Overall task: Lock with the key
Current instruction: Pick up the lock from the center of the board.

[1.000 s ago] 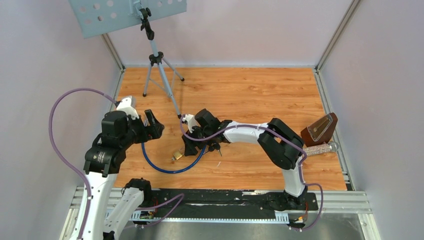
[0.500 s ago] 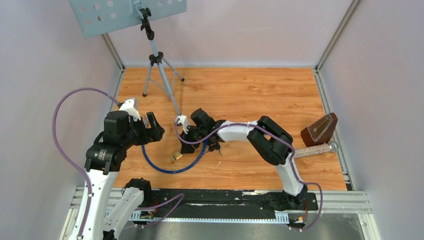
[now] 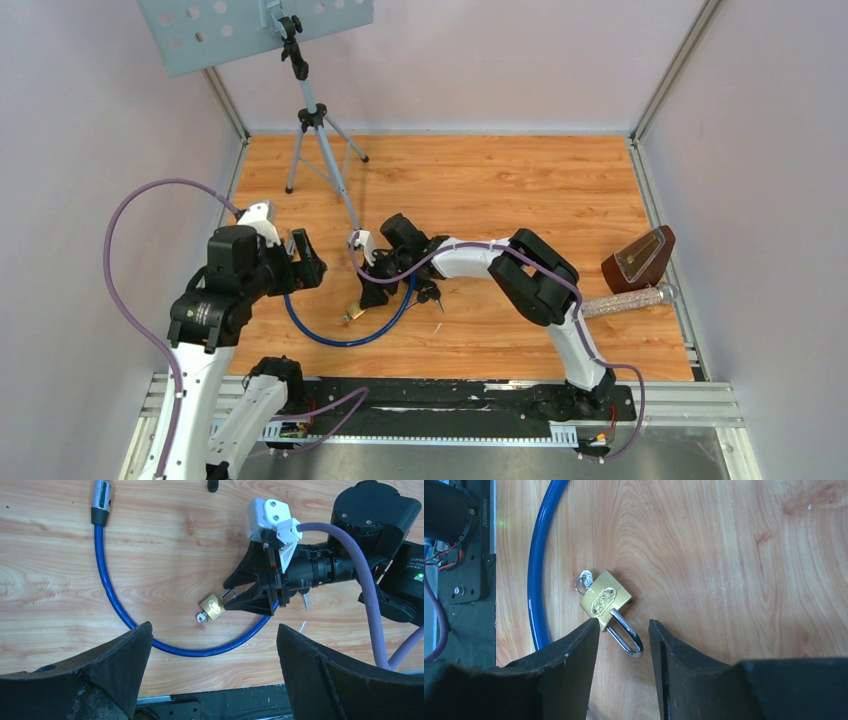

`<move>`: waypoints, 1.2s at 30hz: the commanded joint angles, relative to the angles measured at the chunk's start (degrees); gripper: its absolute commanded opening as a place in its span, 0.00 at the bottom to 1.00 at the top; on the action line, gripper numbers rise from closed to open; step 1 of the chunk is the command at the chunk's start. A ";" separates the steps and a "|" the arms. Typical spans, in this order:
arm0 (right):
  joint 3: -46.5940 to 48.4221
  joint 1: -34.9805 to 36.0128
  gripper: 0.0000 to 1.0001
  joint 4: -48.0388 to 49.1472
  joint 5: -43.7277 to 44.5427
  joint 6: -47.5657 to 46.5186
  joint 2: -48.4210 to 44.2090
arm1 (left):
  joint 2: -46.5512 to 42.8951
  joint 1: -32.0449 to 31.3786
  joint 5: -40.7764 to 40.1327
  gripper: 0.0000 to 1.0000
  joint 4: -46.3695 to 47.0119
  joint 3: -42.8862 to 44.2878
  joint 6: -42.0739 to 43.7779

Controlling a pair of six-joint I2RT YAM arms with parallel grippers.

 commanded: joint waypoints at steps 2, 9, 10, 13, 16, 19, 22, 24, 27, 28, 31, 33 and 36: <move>-0.35 0.07 0.42 4.86 1.22 1.96 2.16 | -1.12 0.03 -1.06 1.00 -1.09 1.81 1.03; -2.41 -0.03 0.01 5.49 3.84 1.97 -0.14 | -1.06 0.03 -0.44 1.00 -0.66 1.30 0.55; -2.60 -0.04 0.00 5.03 4.42 2.00 -0.74 | -0.99 0.03 -0.48 1.00 -0.54 1.21 0.57; -3.79 0.04 0.00 3.77 7.35 1.77 -3.86 | -0.93 0.03 -0.65 1.00 -0.41 1.86 0.48; -6.55 0.02 0.00 5.20 11.33 1.75 -9.38 | -2.51 0.03 0.51 1.00 1.73 1.96 0.33; -8.28 -0.24 0.00 5.68 13.13 2.05 -15.91 | -4.60 0.03 2.59 1.00 4.35 1.30 -0.36; -8.92 -0.83 0.00 5.34 12.96 3.41 -21.10 | -5.34 0.03 5.84 1.00 7.42 0.85 -0.81; -9.19 -0.92 0.00 4.58 13.63 3.50 -24.18 | -5.32 0.03 8.79 1.00 9.40 0.58 -0.84; -8.61 -0.85 0.00 2.20 15.07 3.42 -27.88 | -4.82 0.03 13.97 1.00 12.09 0.09 -0.43; -8.29 -0.88 0.00 1.03 15.57 3.57 -29.02 | -4.70 0.03 15.17 1.00 13.72 -0.39 -0.31; -8.26 -0.91 0.00 -1.32 16.92 4.91 -33.17 | -4.18 0.03 20.67 1.00 19.37 -2.04 -0.43; -8.39 -0.91 0.00 -2.20 17.12 7.32 -36.09 | -3.60 0.03 22.90 1.00 23.85 -3.11 -2.00; -8.73 -0.98 0.00 -2.90 17.64 10.26 -40.32 | -2.48 0.03 23.38 1.00 31.08 -5.86 -6.03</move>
